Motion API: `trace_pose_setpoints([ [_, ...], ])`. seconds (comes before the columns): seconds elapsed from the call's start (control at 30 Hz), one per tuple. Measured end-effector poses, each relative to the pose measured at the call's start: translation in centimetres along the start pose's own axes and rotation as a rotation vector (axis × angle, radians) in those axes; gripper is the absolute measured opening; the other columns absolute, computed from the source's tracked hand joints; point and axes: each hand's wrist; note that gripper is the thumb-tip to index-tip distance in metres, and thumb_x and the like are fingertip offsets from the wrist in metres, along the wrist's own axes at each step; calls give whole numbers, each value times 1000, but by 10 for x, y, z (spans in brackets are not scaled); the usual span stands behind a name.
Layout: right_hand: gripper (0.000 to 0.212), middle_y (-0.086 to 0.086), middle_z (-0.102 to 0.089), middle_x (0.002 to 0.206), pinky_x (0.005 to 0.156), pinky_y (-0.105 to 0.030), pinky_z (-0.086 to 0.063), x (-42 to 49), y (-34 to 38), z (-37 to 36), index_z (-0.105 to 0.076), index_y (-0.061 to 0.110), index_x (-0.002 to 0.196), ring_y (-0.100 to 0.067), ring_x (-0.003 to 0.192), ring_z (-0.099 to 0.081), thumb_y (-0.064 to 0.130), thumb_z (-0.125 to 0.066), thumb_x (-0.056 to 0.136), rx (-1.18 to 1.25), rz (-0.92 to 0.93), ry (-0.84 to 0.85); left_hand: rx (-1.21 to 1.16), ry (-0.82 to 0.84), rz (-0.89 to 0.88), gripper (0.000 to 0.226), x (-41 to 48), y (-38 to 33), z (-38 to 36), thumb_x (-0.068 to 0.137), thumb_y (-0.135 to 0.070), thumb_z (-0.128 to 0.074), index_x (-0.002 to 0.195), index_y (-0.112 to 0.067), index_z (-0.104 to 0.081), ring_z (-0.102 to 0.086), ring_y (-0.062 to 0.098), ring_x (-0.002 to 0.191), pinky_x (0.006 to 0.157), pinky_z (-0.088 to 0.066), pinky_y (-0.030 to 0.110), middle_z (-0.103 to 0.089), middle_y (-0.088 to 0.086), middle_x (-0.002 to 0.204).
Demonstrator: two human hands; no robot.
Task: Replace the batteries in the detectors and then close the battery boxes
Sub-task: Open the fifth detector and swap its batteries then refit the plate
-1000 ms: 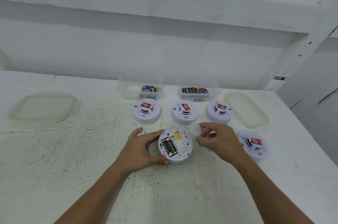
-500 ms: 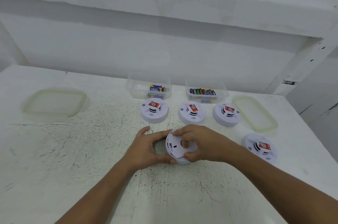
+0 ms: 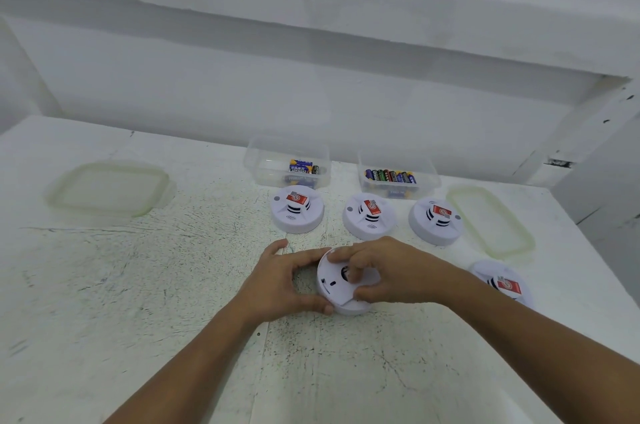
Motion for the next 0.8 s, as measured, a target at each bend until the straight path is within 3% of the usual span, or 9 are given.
trace_pose_setpoints([
  [0.1,10,18,-50,139,99,-31,-45,1,-4,0,-67,8,85,1,125,-47,17,-68,79,35,-2,1,0,-1,-18,90,1,-1,0,45,-75,-75,128,-57,-45,-22,-12,134,118,-3,29,-54,-42,118],
  [0.23,9,17,-50,138,102,-26,-42,1,-8,-2,-68,8,85,2,127,-44,15,-69,79,79,2,-5,-9,6,-14,87,2,-3,1,48,-69,-78,128,-55,-47,-25,-17,130,117,-3,26,-55,-40,120],
  [0.5,7,14,-55,135,102,-18,-38,1,-17,-7,-69,10,84,6,127,-42,11,-71,78,152,18,-31,-13,3,4,81,2,-5,2,48,-61,-84,120,-62,-46,-3,-34,120,104,3,5,-53,-46,111],
  [0.6,9,18,-52,137,103,-21,-38,-1,-17,-10,-68,12,88,5,129,-41,14,-69,80,139,16,-43,-17,11,0,81,1,-10,4,52,-52,-87,123,-54,-48,-8,-38,115,102,4,4,-55,-41,112],
  [0.7,30,17,-50,139,103,-24,-40,-4,-16,-16,-65,21,112,-3,127,-46,19,-66,83,141,-2,-69,-15,6,2,80,0,-12,4,51,-49,-88,122,-54,-49,-11,-38,114,103,3,4,-54,-47,107],
  [0.8,51,16,-44,145,110,-20,-32,-6,-17,-23,-50,29,135,-6,131,-42,27,-65,86,153,-20,-91,-14,11,2,79,0,-14,5,52,-46,-88,118,-57,-47,-12,-40,112,102,4,3,-46,-58,99],
])
Point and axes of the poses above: each hand's wrist, its own x-axis towards the middle knuckle, its own z-axis out of the back of the hand, y = z × x
